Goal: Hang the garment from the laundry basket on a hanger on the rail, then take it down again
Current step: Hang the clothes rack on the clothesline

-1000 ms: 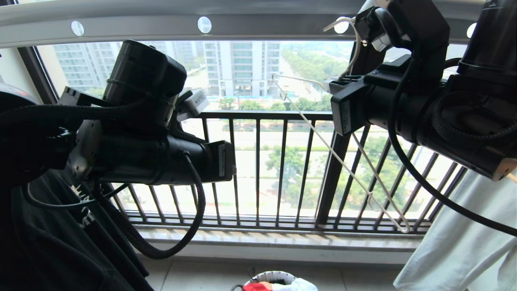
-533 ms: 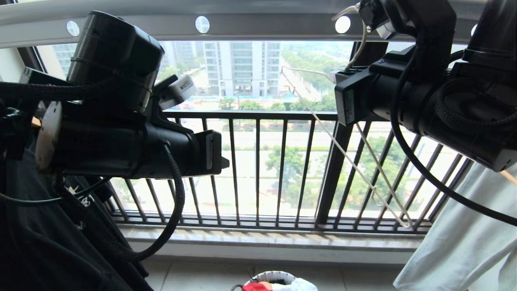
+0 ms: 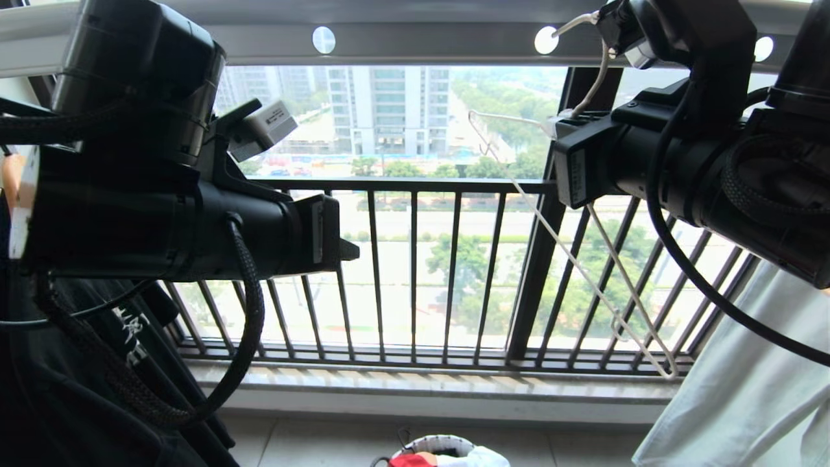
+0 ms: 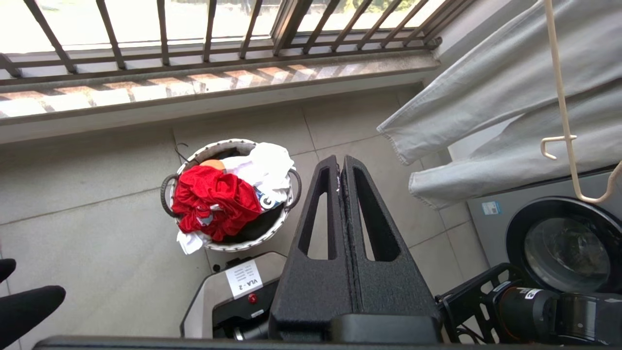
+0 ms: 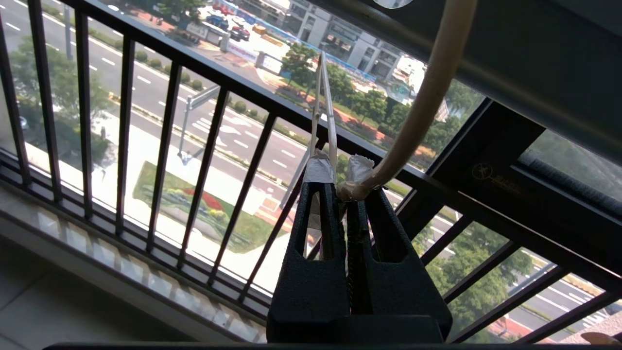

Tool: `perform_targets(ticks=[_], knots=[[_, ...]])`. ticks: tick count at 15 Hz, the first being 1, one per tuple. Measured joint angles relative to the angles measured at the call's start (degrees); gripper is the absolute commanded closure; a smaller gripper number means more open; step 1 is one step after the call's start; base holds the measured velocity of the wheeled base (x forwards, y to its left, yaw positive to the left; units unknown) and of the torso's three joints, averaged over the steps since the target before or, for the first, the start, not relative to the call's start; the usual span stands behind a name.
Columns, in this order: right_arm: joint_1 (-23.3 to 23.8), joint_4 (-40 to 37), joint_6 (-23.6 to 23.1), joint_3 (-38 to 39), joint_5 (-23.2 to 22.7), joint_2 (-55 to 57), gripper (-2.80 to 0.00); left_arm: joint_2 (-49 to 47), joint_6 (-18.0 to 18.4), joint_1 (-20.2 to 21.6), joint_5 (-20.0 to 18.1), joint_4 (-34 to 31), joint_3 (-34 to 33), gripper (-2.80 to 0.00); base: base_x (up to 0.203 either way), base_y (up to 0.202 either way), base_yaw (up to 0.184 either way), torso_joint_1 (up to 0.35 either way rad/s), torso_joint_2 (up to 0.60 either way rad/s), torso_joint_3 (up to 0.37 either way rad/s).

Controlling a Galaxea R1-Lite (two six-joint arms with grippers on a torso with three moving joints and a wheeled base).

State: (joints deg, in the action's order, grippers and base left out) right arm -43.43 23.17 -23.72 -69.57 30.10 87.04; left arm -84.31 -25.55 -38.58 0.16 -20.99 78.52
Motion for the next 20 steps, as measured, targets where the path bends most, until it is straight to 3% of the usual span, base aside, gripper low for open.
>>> perform_targets(ticks=[9, 20], knots=[[3.2, -0.2, -0.2, -3.6, -0.4, 4.2, 0.00, 2.8, 0.2, 0.0, -0.1, 0.0, -0.4, 0.00, 0.000, 0.000, 0.000, 0.000, 0.00, 0.000], [3.5, -0.3, -0.5, -5.7, -0.4, 8.7, 0.00, 3.0, 0.2, 0.1, -0.1, 0.1, -0.4, 0.00, 0.000, 0.000, 0.000, 0.000, 0.00, 0.000]])
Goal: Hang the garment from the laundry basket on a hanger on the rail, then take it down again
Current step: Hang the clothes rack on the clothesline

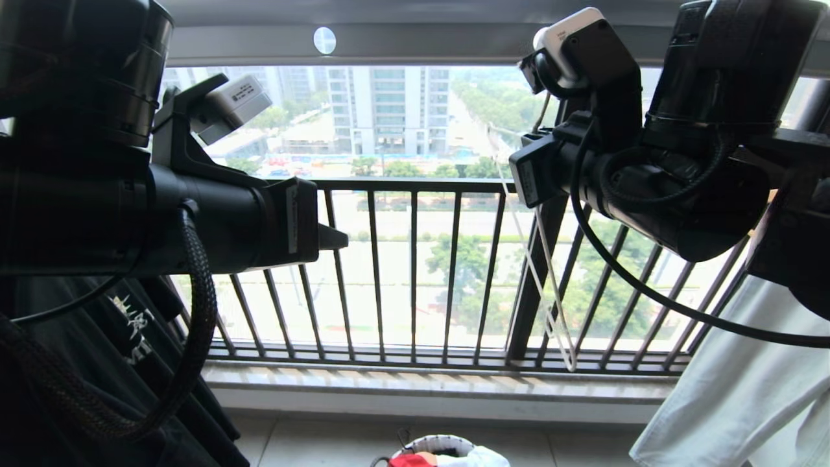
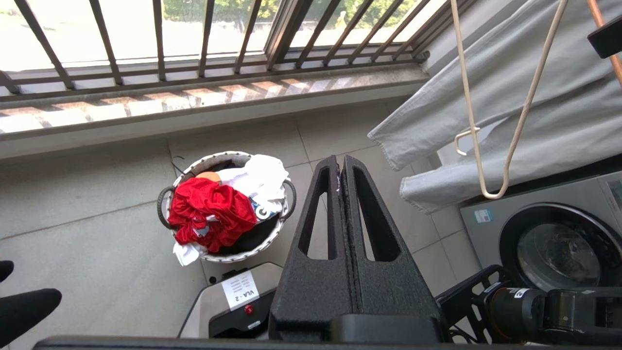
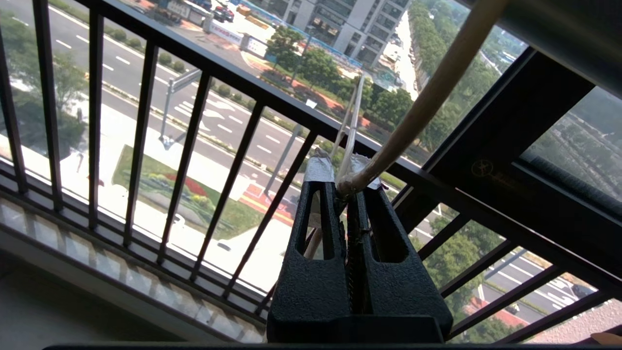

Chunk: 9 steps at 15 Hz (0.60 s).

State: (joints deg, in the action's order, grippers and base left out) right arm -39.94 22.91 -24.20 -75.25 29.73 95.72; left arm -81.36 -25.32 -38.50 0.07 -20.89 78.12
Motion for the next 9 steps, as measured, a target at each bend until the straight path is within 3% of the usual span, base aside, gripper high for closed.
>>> perform_targets(ticks=[1, 2, 9], knots=[[0.0, 0.0, 0.0, 0.0, 0.0, 0.0, 0.00, 0.0, 0.0, 0.0, 0.0, 0.0, 0.0, 0.00, 0.000, 0.000, 0.000, 0.000, 0.00, 0.000], [0.0, 0.0, -0.2, 0.0, 0.0, -0.1, -2.80, 0.1, 0.0, 0.0, 0.0, 0.0, 0.0, 0.00, 0.000, 0.000, 0.000, 0.000, 0.00, 0.000], [0.0, -0.1, -0.6, 0.1, 0.1, -0.7, -2.80, 0.4, 0.0, 0.0, 0.0, 0.0, 0.0, 0.00, 0.000, 0.000, 0.000, 0.000, 0.00, 0.000]])
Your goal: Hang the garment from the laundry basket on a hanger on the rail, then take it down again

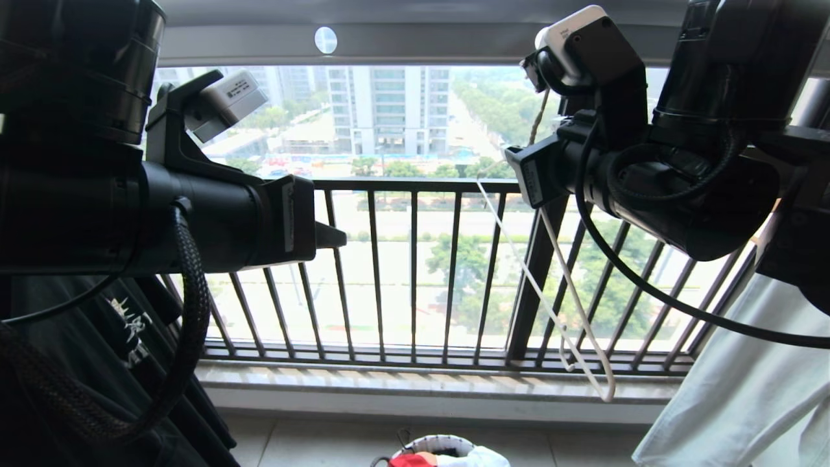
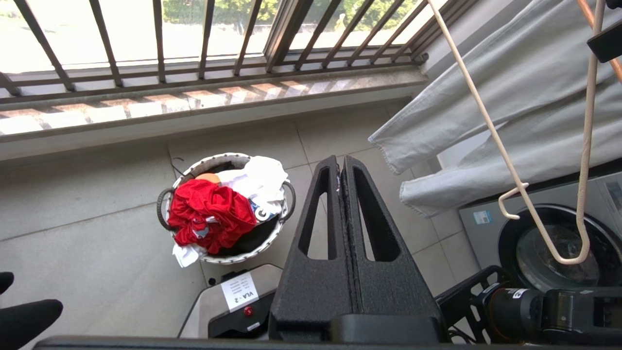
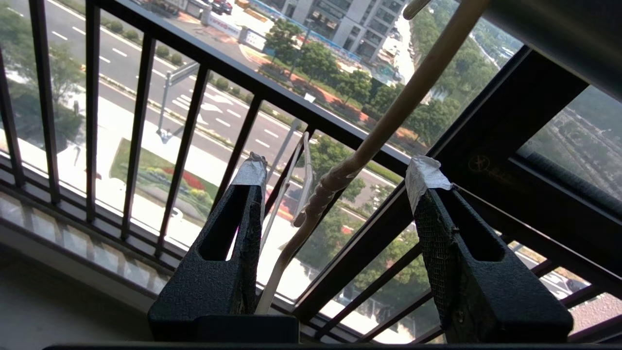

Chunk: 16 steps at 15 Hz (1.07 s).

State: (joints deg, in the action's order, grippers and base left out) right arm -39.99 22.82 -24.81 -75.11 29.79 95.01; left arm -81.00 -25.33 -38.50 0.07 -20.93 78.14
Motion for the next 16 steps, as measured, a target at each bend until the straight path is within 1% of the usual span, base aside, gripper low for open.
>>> perform_targets(ticks=[2, 4, 6, 10, 11, 13, 15, 16], knots=[[-0.1, 0.1, 0.0, 0.3, 0.1, -0.7, -2.80, 0.1, 0.0, 0.0, 0.0, 0.0, 0.0, 0.00, 0.000, 0.000, 0.000, 0.000, 0.00, 0.000], [-1.2, 0.3, 0.1, 1.4, 0.1, -2.5, -2.80, 0.1, 0.0, 0.0, 0.0, 0.0, 0.0, 0.00, 0.000, 0.000, 0.000, 0.000, 0.00, 0.000], [-2.8, 0.5, 0.2, 4.5, 0.0, -5.3, -2.80, 0.1, 0.0, 0.0, 0.0, 0.0, 0.0, 0.00, 0.000, 0.000, 0.000, 0.000, 0.00, 0.000], [-3.8, 0.6, 0.2, 13.5, -0.1, -14.7, -2.80, -0.2, 0.1, -0.1, 0.0, 0.1, -1.0, 0.00, 0.000, 0.000, 0.000, 0.000, 0.00, 0.000], [-3.8, 0.4, 0.1, 15.8, -0.2, -17.9, 0.00, -0.2, 0.3, -0.4, 0.0, 0.0, -1.8, 0.00, 0.000, 0.000, 0.000, 0.000, 0.00, 0.000], [-3.7, -0.3, -0.7, 20.9, -0.6, -25.5, 0.00, 0.7, 2.2, -0.7, 0.0, 0.0, -5.2, 0.00, 0.000, 0.000, 0.000, 0.000, 0.00, 0.000], [-2.8, -1.8, -0.7, 26.4, -1.9, -33.7, 0.00, 3.0, 6.4, -0.6, -0.1, -0.4, -8.7, 0.00, 0.000, 0.000, 0.000, 0.000, 0.00, 0.000], [-2.2, -3.2, -0.7, 28.6, -2.4, -37.6, 0.00, 4.5, 7.1, -0.5, -0.1, -1.1, -10.0, 0.00, 0.000, 0.000, 0.000, 0.000, 0.00, 0.000]])
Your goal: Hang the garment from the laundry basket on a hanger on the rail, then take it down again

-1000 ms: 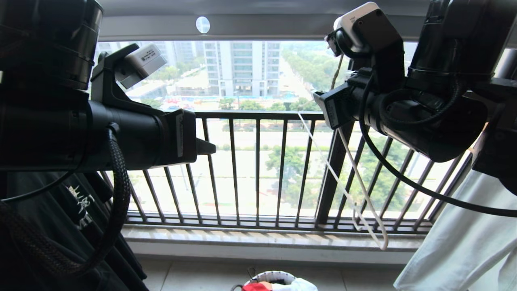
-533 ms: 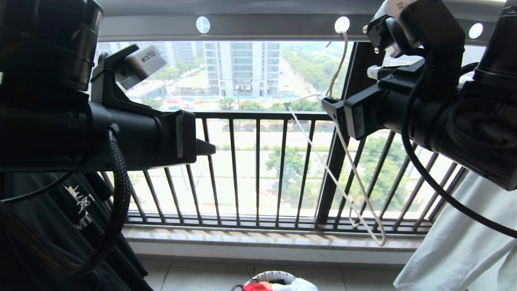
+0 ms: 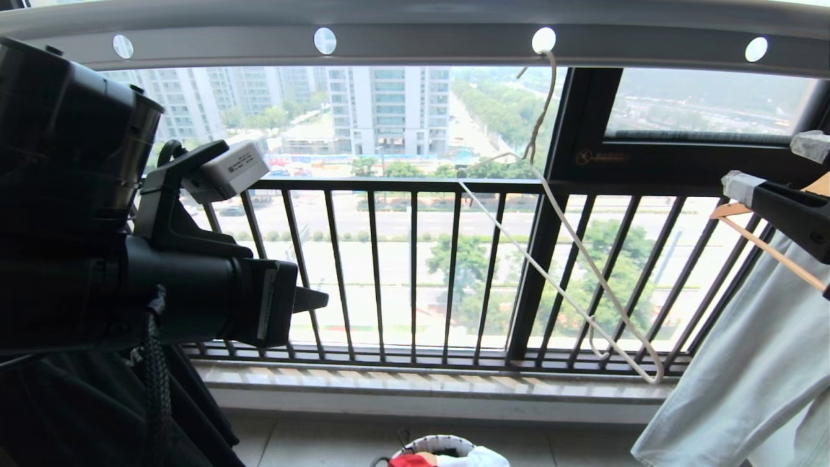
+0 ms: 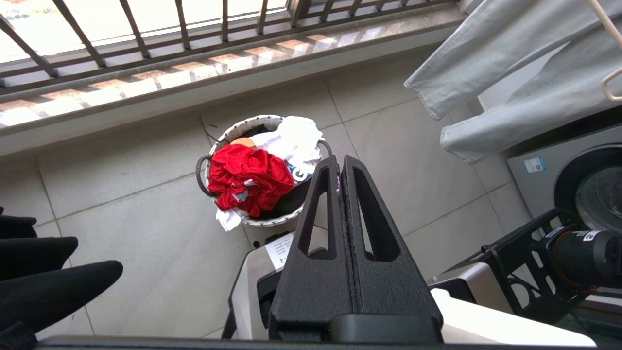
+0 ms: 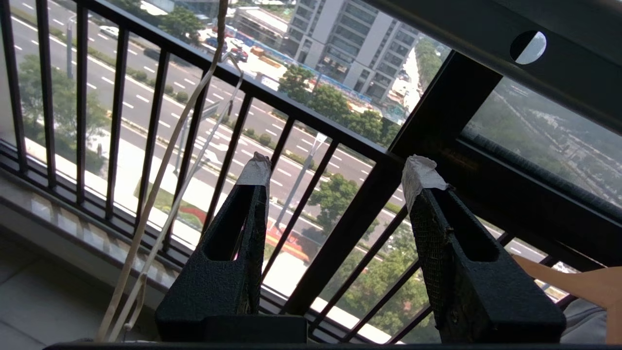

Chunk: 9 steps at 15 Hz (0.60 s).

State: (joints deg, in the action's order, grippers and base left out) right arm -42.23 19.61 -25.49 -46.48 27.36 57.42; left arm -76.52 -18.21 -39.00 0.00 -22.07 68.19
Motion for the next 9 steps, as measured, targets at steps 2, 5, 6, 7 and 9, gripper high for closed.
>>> perform_targets(ticks=[2, 5, 6, 7, 9], knots=[[2.3, -3.4, 0.6, 3.0, -0.8, -7.6, 0.00, 4.5, 0.1, 0.3, 0.0, -2.4, -3.5, 0.00, 0.000, 0.000, 0.000, 0.000, 0.00, 0.000], [7.8, -7.4, 2.7, 5.9, -1.1, -16.4, 0.00, 15.0, -0.3, 1.3, 0.2, -3.3, -14.2, 0.00, 0.000, 0.000, 0.000, 0.000, 0.00, 0.000], [9.9, -7.5, 3.5, 6.6, -1.1, -18.5, 0.00, 19.1, -0.1, 3.3, 0.3, -3.5, -17.7, 0.00, 0.000, 0.000, 0.000, 0.000, 0.00, 0.000], [12.5, -7.7, 4.4, 7.5, -1.0, -20.7, 0.00, 23.7, 0.6, 6.7, 0.6, -3.6, -20.9, 0.00, 0.000, 0.000, 0.000, 0.000, 0.00, 0.000], [17.8, -7.8, 5.4, 8.9, -1.0, -24.5, 0.00, 33.6, 2.8, 13.5, 1.5, -3.8, -25.8, 0.00, 0.000, 0.000, 0.000, 0.000, 0.00, 0.000]])
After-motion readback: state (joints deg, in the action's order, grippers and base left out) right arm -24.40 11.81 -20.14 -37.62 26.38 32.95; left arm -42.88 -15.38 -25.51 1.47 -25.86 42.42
